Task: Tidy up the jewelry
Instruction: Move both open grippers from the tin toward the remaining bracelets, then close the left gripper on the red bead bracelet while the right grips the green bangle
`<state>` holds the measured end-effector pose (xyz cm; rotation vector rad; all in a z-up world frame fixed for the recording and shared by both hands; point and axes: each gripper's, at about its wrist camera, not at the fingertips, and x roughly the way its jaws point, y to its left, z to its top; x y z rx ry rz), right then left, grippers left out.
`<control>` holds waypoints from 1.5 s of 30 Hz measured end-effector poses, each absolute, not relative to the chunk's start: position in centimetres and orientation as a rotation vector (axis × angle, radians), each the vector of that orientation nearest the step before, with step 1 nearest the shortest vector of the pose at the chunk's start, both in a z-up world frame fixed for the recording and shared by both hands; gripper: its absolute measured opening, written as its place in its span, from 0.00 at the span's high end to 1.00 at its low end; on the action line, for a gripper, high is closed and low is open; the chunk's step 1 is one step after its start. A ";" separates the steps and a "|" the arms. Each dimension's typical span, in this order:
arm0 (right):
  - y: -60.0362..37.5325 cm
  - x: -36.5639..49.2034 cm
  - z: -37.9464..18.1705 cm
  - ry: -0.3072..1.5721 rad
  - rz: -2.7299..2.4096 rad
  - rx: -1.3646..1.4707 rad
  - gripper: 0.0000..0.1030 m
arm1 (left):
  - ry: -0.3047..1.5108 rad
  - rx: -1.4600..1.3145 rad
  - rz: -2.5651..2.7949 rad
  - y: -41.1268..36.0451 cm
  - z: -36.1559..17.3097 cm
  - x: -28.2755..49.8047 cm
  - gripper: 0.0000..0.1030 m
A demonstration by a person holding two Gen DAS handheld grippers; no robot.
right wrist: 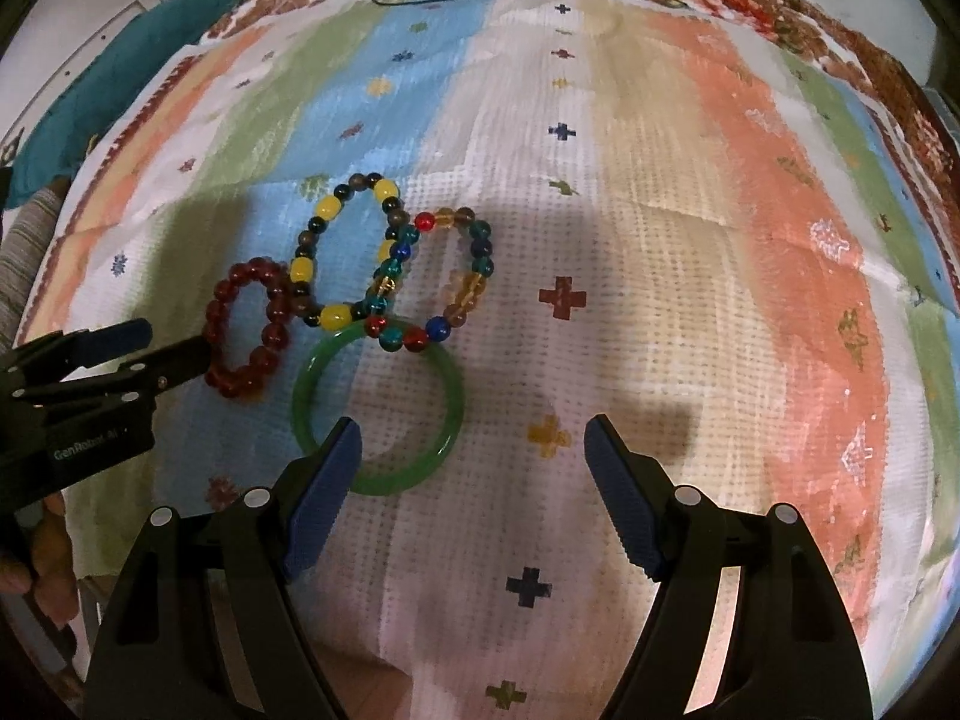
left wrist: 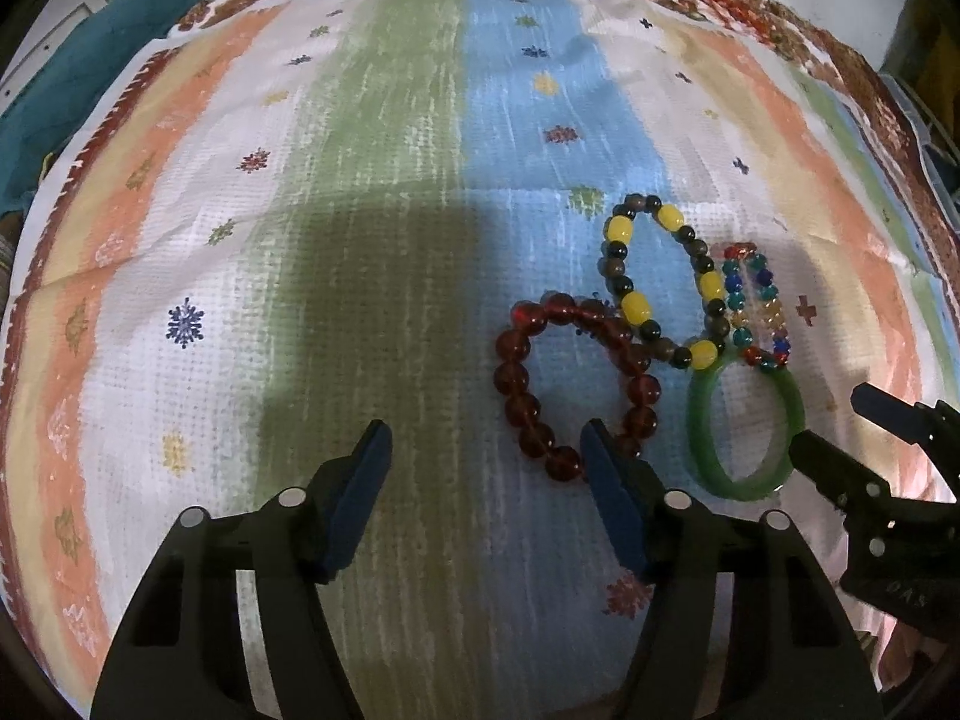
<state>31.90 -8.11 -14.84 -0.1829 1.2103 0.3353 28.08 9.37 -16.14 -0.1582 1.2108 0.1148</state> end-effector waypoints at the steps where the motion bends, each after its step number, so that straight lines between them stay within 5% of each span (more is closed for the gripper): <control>1: -8.1 32.0 -15.1 1.218 0.332 -0.179 0.36 | 1.211 -0.155 0.111 9.3 -16.2 28.1 0.42; 6: -8.4 32.3 -15.8 1.231 0.307 -0.182 0.48 | 1.209 -0.169 0.089 9.4 -16.8 28.4 0.46; 8: -8.5 32.3 -15.7 1.229 0.312 -0.178 0.59 | 1.214 -0.181 0.083 9.4 -17.0 28.5 0.69; 11: -8.9 32.5 -15.5 1.236 0.306 -0.163 0.84 | 1.229 -0.182 0.103 9.7 -17.3 28.4 0.86; 13: -9.1 32.5 -15.6 1.253 0.323 -0.149 0.92 | 1.233 -0.186 0.096 9.8 -17.4 28.3 0.86; 45: -8.4 27.0 -9.4 1.114 0.382 -0.247 0.92 | 1.175 -0.174 0.049 8.3 -9.9 23.7 0.87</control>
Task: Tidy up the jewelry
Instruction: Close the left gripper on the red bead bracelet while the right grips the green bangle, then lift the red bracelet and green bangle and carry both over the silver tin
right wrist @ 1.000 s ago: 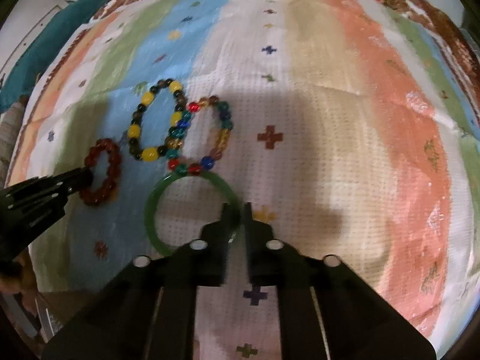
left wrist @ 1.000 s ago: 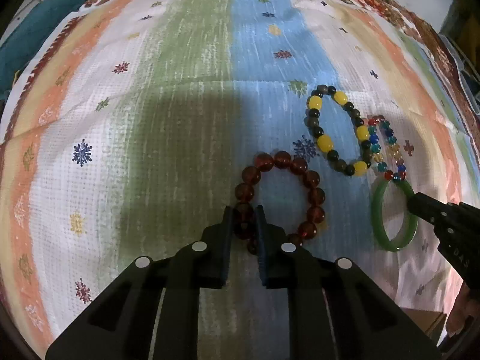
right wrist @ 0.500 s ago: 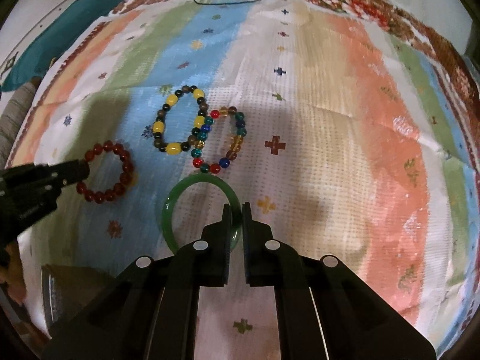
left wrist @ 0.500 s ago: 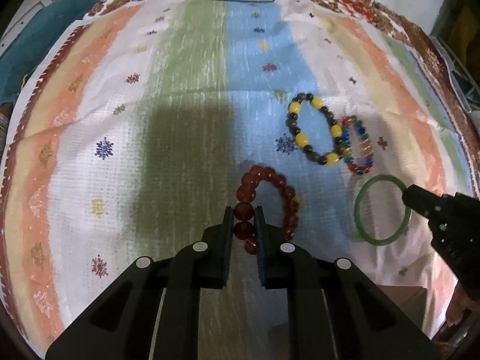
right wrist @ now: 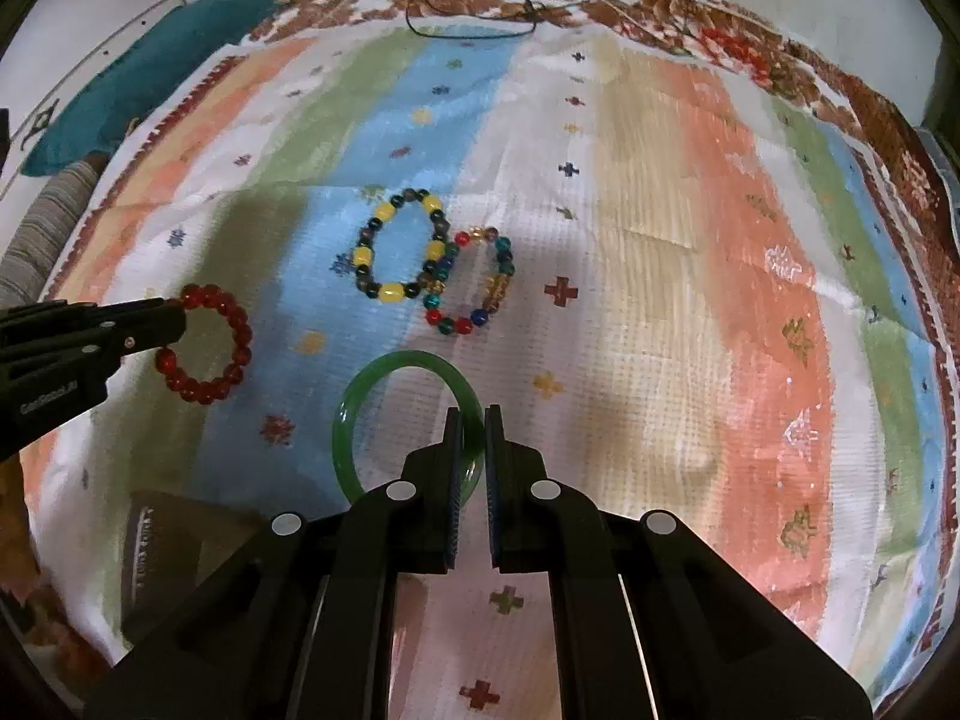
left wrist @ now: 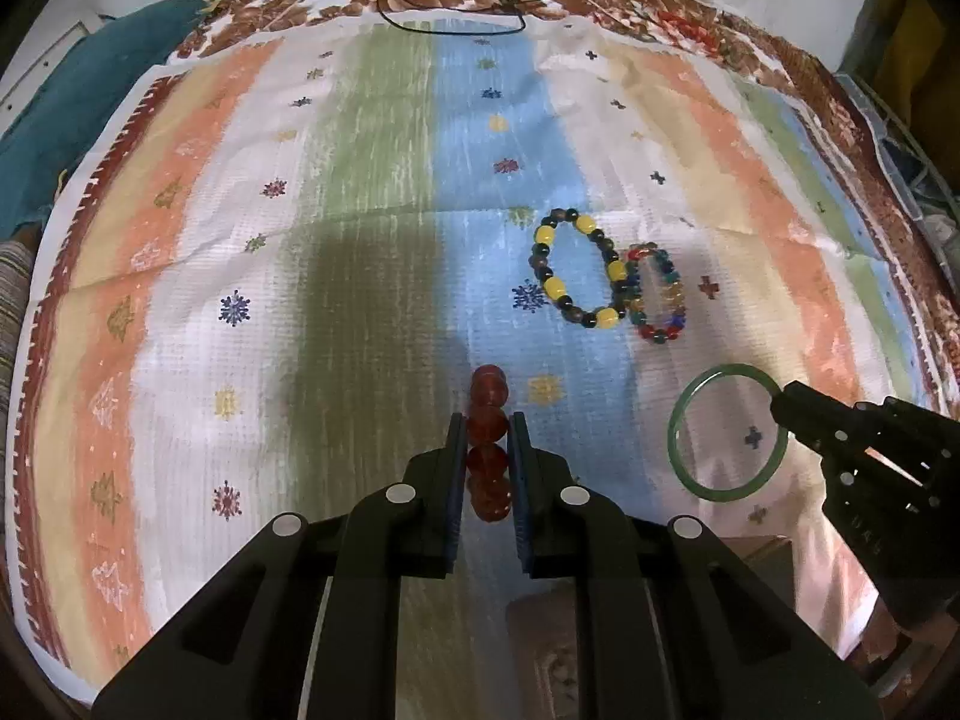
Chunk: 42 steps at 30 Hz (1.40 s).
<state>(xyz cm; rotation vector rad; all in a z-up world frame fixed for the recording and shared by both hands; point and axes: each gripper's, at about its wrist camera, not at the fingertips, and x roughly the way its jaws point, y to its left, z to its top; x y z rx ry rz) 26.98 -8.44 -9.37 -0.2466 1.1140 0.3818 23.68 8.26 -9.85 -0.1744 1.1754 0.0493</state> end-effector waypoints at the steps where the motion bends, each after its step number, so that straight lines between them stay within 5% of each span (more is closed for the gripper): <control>1: -8.4 26.8 -9.1 1.107 0.384 -0.248 0.92 | 1.173 -0.178 0.051 8.2 -9.6 23.6 0.87; 42: -10.1 19.0 -3.5 0.991 0.469 -0.194 0.92 | 1.008 -0.153 -0.089 2.3 -1.7 15.3 0.87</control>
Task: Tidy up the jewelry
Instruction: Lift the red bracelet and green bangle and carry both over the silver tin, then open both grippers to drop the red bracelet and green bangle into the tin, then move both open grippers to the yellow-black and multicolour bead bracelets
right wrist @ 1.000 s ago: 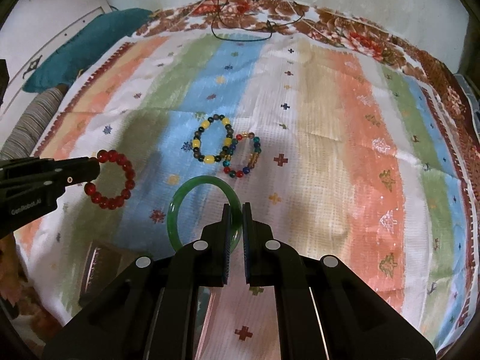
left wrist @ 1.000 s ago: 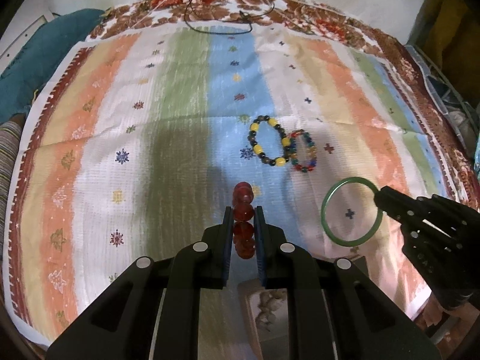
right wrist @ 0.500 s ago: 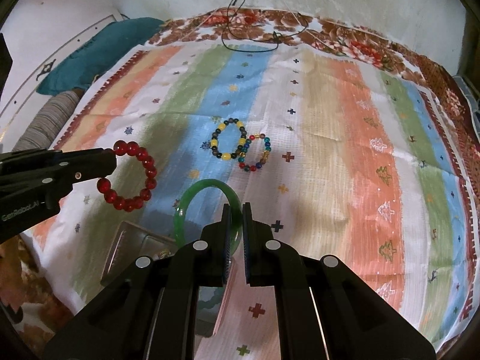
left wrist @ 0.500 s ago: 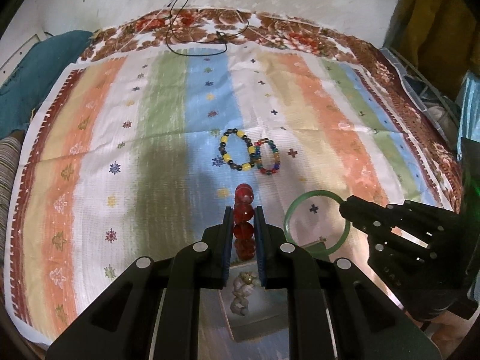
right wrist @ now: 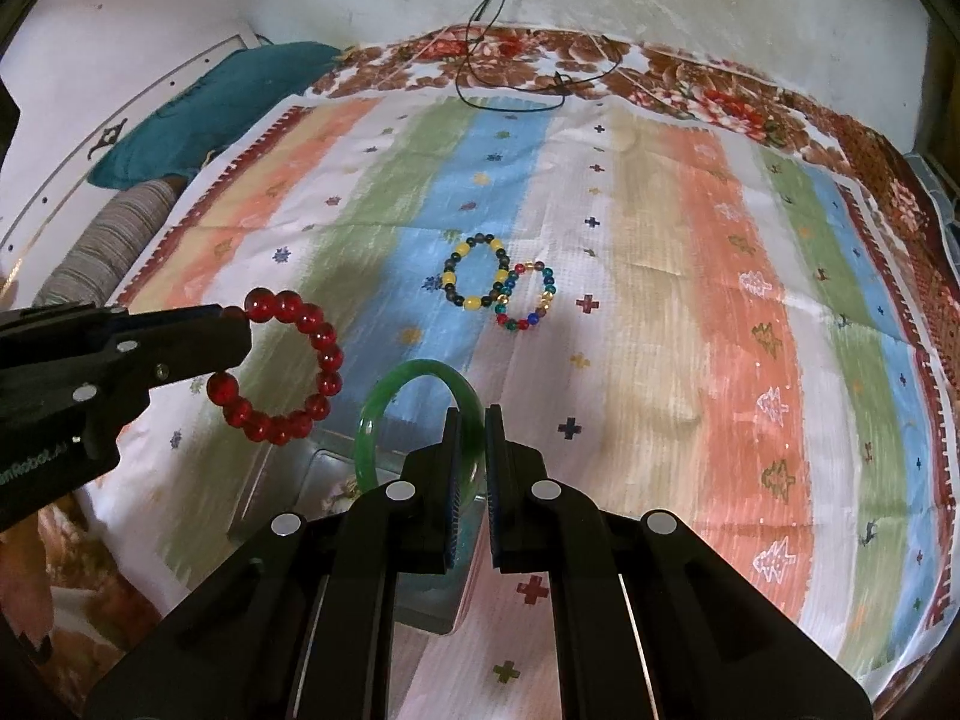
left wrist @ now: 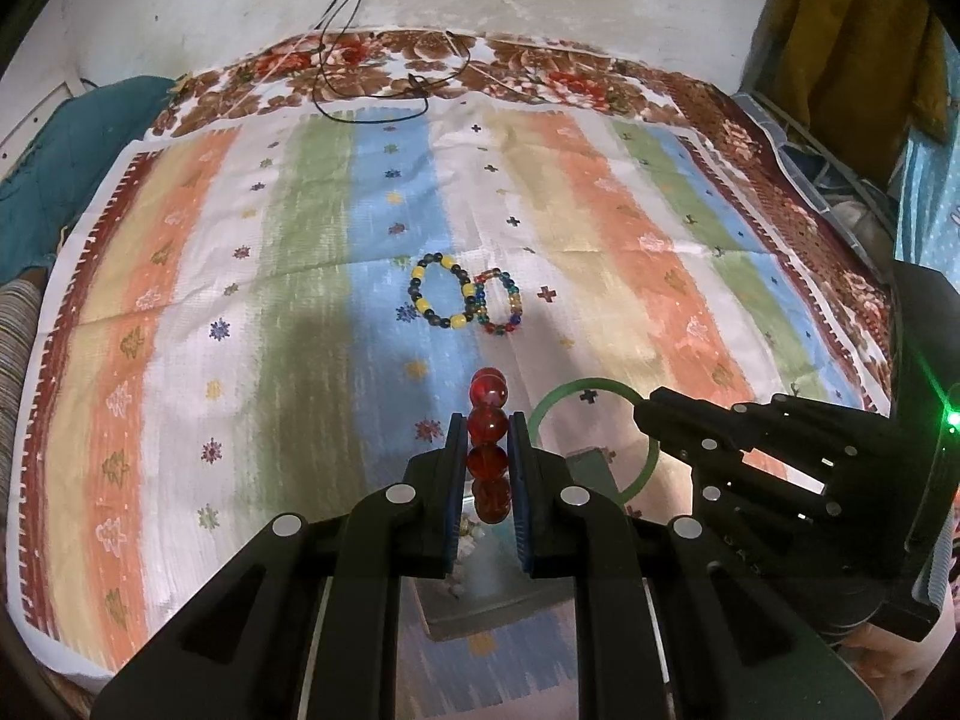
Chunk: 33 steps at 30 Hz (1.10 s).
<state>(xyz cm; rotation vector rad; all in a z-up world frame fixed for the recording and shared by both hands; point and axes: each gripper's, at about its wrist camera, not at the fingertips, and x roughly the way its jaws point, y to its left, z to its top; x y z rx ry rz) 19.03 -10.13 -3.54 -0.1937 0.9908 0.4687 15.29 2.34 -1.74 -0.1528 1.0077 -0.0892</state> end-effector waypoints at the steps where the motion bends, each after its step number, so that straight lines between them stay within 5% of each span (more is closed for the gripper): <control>1: -10.1 18.8 -3.5 0.992 0.473 -0.191 0.92 | 1.008 -0.154 -0.090 2.3 -1.8 15.1 0.87; 9: -9.5 18.5 -4.9 1.075 0.543 -0.182 0.90 | 1.045 -0.144 -0.102 1.7 -2.6 14.6 0.87; 10: -9.4 18.6 -5.5 1.109 0.551 -0.191 0.82 | 1.061 -0.141 -0.109 1.6 -2.9 14.6 0.87; 11: -9.4 18.7 -5.8 1.122 0.546 -0.199 0.62 | 1.080 -0.137 -0.102 1.6 -3.4 14.7 0.86; 13: -9.6 18.8 -6.0 1.112 0.508 -0.218 0.53 | 1.094 -0.122 -0.044 2.2 -4.0 14.9 0.75; 33: -10.9 20.3 -5.6 1.112 0.450 -0.166 0.51 | 1.093 -0.107 0.022 4.0 -4.7 15.5 0.62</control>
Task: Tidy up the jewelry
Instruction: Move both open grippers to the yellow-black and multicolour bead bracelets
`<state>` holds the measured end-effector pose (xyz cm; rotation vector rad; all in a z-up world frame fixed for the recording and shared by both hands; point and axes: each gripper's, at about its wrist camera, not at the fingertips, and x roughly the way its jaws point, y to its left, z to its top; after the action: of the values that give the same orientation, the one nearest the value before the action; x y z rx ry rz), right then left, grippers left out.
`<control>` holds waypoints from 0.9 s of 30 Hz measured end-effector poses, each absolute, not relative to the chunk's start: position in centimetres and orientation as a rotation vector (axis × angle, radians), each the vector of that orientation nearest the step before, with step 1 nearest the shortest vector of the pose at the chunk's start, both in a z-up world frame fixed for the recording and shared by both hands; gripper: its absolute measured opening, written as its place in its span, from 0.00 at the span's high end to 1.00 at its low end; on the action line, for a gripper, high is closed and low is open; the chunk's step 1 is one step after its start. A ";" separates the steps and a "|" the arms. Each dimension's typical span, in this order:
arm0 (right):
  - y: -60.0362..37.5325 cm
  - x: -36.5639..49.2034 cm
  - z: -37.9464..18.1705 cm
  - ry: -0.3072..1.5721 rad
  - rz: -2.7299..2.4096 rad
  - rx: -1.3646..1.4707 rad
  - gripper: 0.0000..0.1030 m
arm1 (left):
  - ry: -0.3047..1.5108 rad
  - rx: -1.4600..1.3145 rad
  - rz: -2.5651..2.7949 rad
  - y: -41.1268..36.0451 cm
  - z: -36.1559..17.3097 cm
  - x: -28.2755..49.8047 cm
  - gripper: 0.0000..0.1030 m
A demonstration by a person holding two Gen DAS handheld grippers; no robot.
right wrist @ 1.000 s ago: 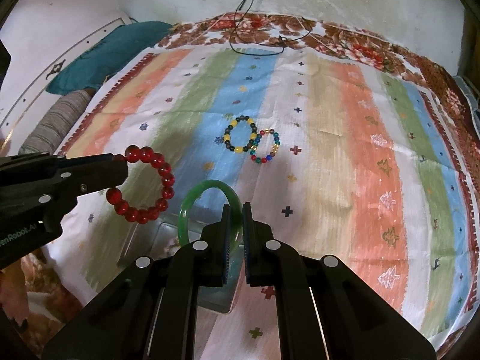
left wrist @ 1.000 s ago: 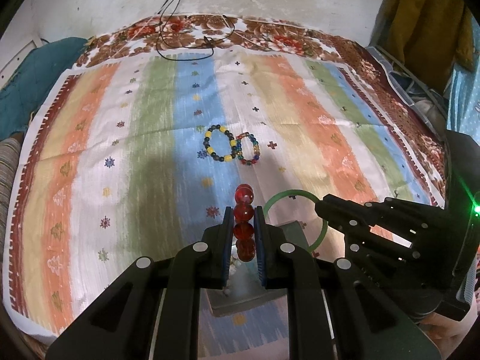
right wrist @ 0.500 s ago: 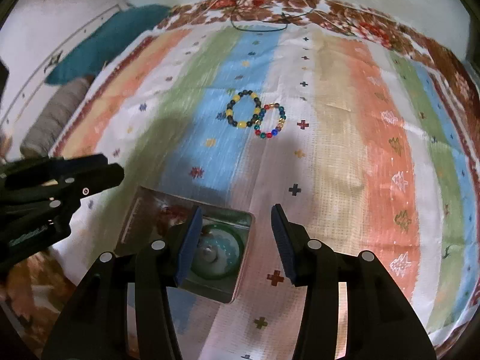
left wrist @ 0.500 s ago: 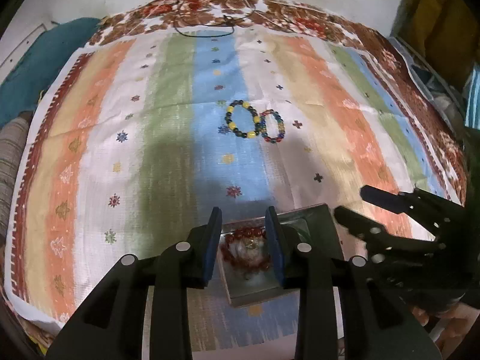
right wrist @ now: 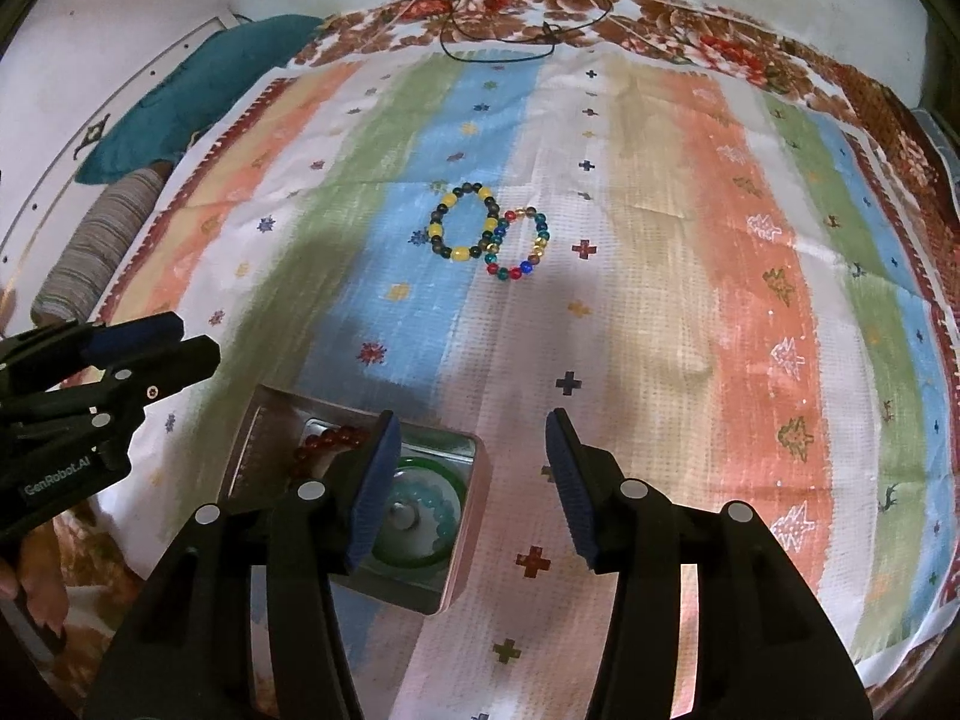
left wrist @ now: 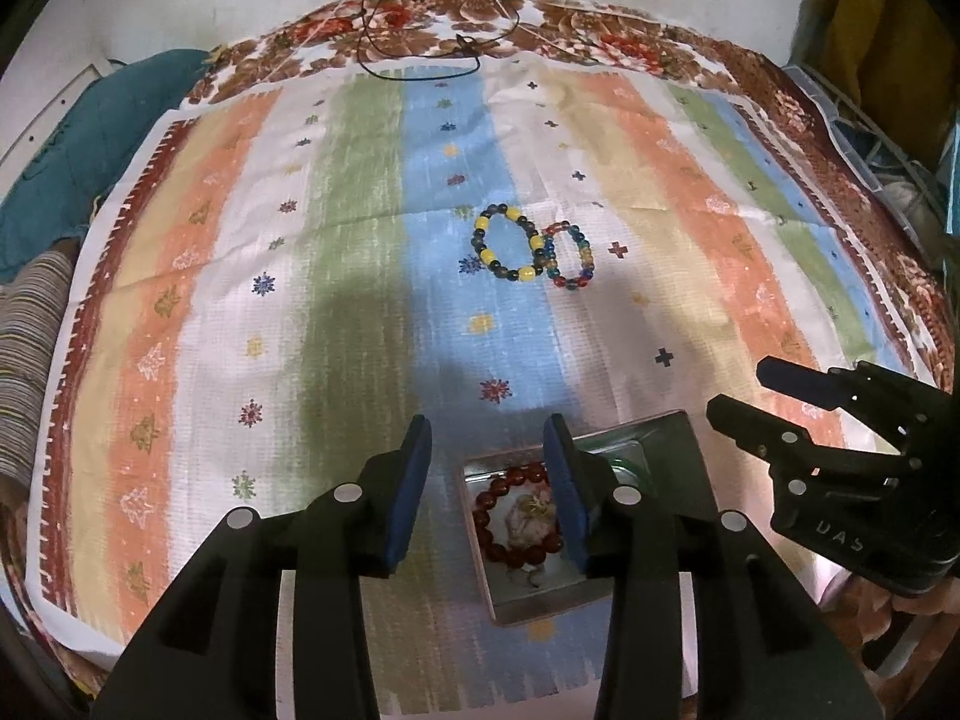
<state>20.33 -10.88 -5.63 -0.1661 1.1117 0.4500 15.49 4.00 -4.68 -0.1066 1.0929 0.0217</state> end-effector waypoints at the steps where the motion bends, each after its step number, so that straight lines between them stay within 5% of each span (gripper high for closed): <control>1: -10.9 20.4 -5.6 1.112 0.449 -0.167 0.50 | 1.090 -0.105 0.023 4.1 -4.7 15.6 0.62; 27: -9.9 23.6 -7.0 1.114 0.417 -0.230 0.34 | 1.087 -0.096 0.084 5.5 -6.9 19.3 0.42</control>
<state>23.64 -9.93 -7.00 -0.2297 1.1143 0.4173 19.27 5.53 -6.88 -0.0955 1.0867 0.0843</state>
